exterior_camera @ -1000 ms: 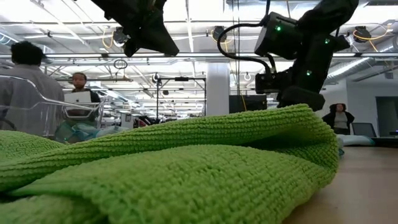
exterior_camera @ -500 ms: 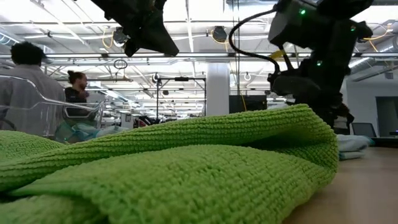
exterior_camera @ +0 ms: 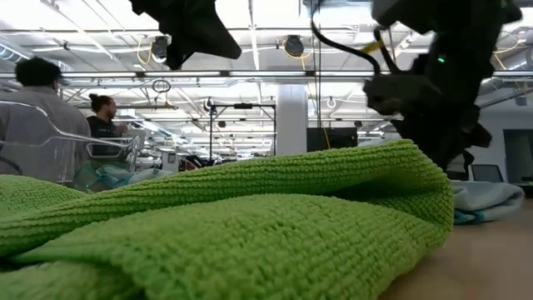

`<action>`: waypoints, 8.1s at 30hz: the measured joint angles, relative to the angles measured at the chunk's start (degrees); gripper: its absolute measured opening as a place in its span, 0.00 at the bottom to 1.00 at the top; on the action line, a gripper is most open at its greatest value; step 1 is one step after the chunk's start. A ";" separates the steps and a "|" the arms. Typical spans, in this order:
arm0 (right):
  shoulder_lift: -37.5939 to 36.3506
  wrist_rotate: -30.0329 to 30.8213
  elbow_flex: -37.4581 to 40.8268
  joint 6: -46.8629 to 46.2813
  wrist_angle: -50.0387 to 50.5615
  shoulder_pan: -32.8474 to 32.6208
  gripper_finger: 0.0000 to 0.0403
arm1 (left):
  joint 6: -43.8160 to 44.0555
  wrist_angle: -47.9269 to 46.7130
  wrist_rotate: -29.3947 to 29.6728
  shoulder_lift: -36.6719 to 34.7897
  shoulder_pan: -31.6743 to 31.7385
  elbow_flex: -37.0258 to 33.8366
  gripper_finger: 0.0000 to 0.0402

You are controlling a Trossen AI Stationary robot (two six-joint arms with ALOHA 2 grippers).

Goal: Sort microfiber towel by color & place in baskets
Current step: Put the folded blue microfiber towel into the right transparent bin, then fold the right blue microfiber towel

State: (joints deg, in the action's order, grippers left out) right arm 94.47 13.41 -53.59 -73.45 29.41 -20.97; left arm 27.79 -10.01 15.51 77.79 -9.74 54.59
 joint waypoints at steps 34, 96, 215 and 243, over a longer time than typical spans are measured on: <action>11.53 -2.11 0.30 20.75 -26.11 -1.29 0.01 | -3.32 0.86 0.15 -0.01 -3.43 0.00 0.05; -6.64 4.63 16.73 38.00 -27.89 -1.47 0.02 | -3.34 1.32 0.04 0.00 -3.43 0.00 0.05; 3.59 -21.25 -12.15 -50.32 27.96 -34.60 0.02 | 10.33 5.56 0.04 -0.01 -6.62 0.02 0.05; -3.67 -26.97 -8.52 -51.70 40.52 -37.61 0.44 | 13.03 5.80 4.13 0.00 -7.24 0.02 0.05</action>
State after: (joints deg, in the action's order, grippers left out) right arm 90.80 -13.56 -62.11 -125.15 69.94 -58.57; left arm 40.82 -4.21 19.64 77.79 -16.97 54.61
